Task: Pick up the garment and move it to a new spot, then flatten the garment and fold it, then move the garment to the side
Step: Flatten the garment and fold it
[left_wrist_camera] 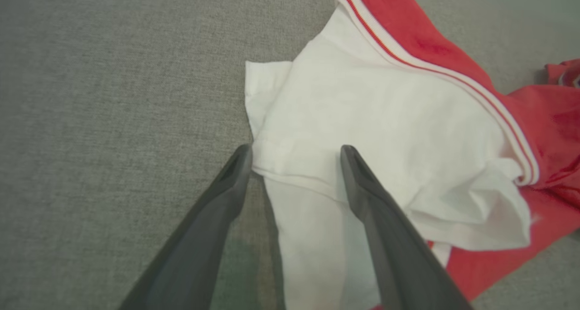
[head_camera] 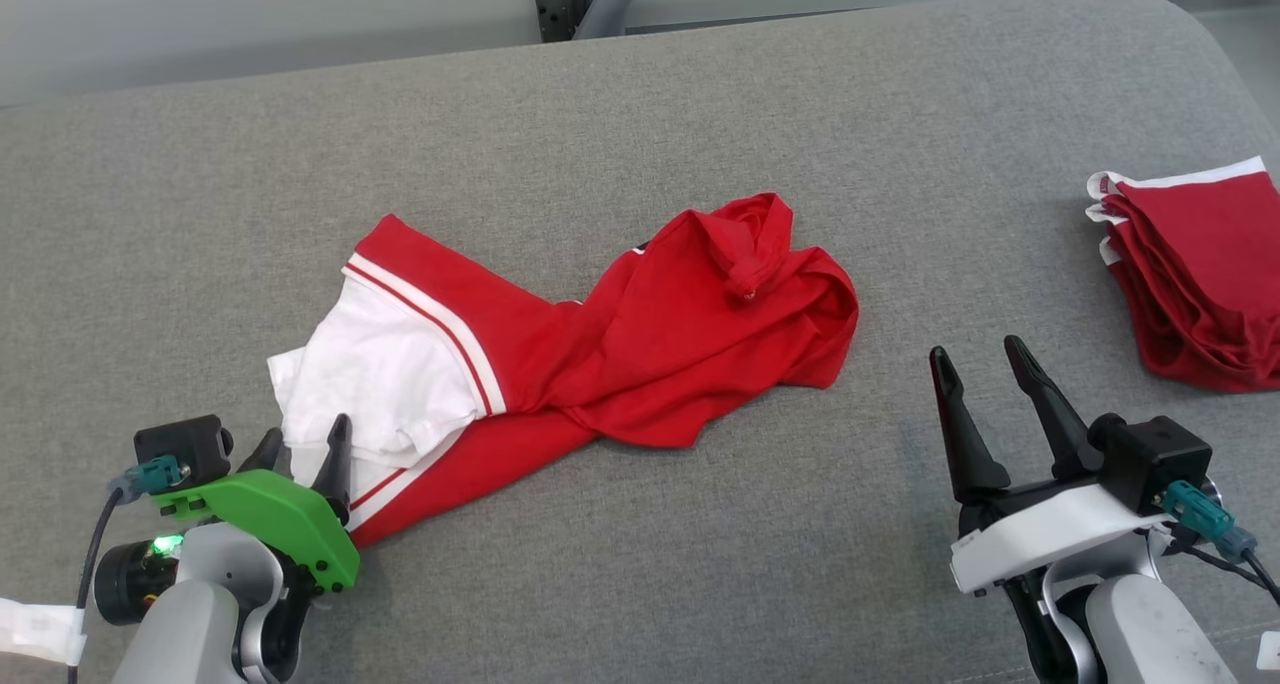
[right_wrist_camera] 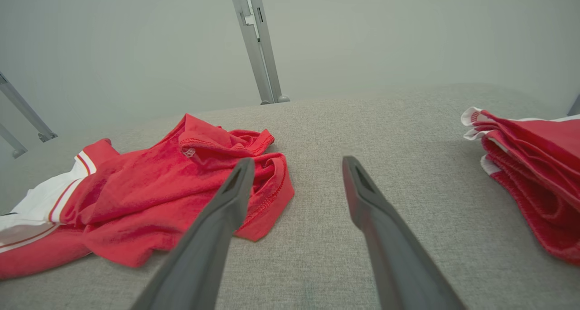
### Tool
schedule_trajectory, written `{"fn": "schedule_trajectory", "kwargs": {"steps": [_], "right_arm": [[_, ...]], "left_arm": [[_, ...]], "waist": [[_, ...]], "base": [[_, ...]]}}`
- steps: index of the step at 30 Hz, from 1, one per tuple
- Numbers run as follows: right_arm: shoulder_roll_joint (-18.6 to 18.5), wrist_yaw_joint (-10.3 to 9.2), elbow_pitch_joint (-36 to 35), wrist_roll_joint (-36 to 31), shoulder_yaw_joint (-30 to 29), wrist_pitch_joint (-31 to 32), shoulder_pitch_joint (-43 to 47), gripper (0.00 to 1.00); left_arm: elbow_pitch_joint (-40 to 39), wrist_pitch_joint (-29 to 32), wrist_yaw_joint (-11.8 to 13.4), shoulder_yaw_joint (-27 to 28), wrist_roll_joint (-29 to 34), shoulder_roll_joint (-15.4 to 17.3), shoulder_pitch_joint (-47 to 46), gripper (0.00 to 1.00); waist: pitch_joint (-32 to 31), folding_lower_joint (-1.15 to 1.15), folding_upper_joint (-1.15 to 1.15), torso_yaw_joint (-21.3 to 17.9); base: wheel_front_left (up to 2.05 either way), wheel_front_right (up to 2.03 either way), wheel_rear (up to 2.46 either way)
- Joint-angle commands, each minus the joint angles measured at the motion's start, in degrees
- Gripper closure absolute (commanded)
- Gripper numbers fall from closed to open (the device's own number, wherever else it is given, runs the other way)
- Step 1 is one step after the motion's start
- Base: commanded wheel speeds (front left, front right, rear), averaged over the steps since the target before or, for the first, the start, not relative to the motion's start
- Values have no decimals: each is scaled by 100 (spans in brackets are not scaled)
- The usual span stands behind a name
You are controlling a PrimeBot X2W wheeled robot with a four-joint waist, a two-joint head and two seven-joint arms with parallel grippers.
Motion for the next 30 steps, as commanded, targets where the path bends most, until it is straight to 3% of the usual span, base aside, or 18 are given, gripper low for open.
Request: {"fn": "schedule_trajectory", "kwargs": {"steps": [1, 15, 16, 17, 19, 20, 21, 30], "right_arm": [[6, -6, 32, 30, 14, -48, -97, 0], [-23, -6, 160, 83, 9, -118, -153, 0], [-26, -6, 160, 74, -2, -120, -149, 0], [-26, -6, 160, 74, -2, -120, -149, 0], [-22, -6, 154, 80, -5, -121, -160, 0], [-23, -6, 153, 87, -5, -123, -170, 0], [-25, -6, 153, 92, -4, -125, -177, 0], [-22, -7, 173, 145, -13, -150, -166, 0]], "left_arm": [[111, -61, -39, 2, 7, 51, -125, 0], [433, -501, -5, -113, 202, 71, -238, 0], [416, -507, -17, -148, 213, 73, -217, 38], [416, -507, -17, -148, 213, 73, -217, 38], [404, -496, -40, -170, 203, 79, -212, 65], [404, -479, -48, -183, 198, 84, -212, 91], [401, -475, -54, -187, 194, 92, -212, 100], [427, -502, -73, -226, 167, 152, -205, 100]], "waist": [[67, 0, 0, -47], [49, 0, 0, 21], [39, 0, 0, 42], [39, 0, 0, 42], [39, 0, 0, 58], [38, 0, 0, 64], [36, 0, 0, 66], [28, 0, 0, 33]], "base": [[0, 0, 0], [0, 0, 0], [0, 0, 0], [0, 0, 0], [0, 0, 0], [0, 0, 0], [0, 0, 0], [0, 0, 0]]}}
